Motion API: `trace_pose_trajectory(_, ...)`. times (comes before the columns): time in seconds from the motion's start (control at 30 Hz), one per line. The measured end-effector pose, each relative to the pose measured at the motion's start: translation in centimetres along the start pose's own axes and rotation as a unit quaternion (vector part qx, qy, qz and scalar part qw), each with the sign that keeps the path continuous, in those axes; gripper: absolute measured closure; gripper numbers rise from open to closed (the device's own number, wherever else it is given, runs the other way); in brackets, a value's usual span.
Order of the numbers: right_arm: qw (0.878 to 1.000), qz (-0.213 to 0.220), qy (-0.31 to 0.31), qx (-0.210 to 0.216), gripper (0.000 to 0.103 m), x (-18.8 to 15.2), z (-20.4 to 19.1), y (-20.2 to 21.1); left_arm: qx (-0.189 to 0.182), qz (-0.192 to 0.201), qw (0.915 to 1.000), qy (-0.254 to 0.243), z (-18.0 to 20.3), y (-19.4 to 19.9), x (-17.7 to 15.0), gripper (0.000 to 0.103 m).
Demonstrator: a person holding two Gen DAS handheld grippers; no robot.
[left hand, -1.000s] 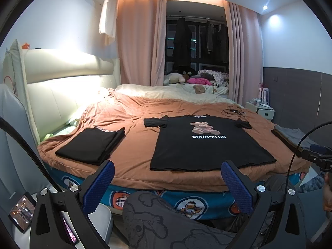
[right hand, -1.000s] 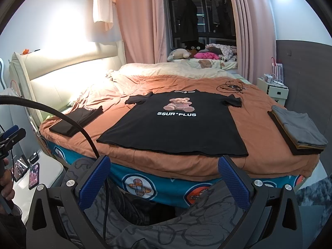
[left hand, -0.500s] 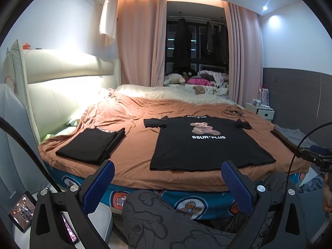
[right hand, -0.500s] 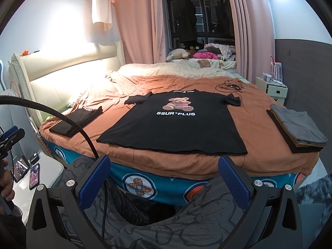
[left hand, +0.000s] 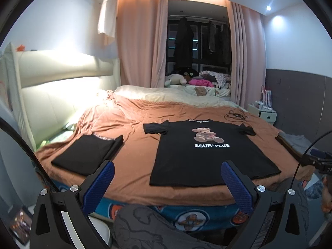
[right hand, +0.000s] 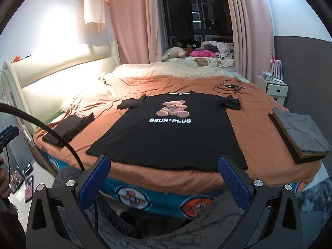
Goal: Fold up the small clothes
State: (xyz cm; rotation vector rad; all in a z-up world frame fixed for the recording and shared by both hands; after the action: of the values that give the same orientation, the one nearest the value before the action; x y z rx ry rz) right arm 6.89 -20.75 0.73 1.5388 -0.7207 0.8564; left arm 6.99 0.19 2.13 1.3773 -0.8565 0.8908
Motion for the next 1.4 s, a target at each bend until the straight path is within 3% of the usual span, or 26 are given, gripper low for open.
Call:
trace_pose_trajectory(0.5,1.000,-0.019,-0.003,0.022,0.000,9.0,2.1,-12.2,-0.023,-0.039,0.9988,0.018,-0.6,-13.8,7.9,0.001)
trace_pose_trajectory(0.87,0.997,-0.050,0.002,0.060,0.004,15.7,2.8,-20.6,-0.037,-0.085,0.9953,0.026,-2.3,-22.5,11.7,0.020)
trace_pose_trajectory(1.1,0.993,-0.084,-0.006,0.083,0.026,19.5,3.5,-27.9,-0.038,-0.127,0.9900,0.048,-4.6,-29.3,13.8,0.036)
trace_pose_trajectory(1.4,0.987,-0.118,-0.007,0.109,0.043,23.6,2.6,-36.4,-0.052,-0.181,0.9776,0.093,-7.8,-38.9,15.6,0.042)
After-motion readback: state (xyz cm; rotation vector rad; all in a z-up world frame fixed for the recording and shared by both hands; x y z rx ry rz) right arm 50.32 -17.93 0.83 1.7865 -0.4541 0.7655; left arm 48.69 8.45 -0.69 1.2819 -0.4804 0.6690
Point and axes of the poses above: each gripper's, at about its wrist camera, not at the fingertips, and y roughly against the way its jaws point, z to its right, x to its top, the point moved 2 cm from there along -y, roughly the way its jaws point, and after that the axes turned 5 degrees about -z, right-handed, at the moved point
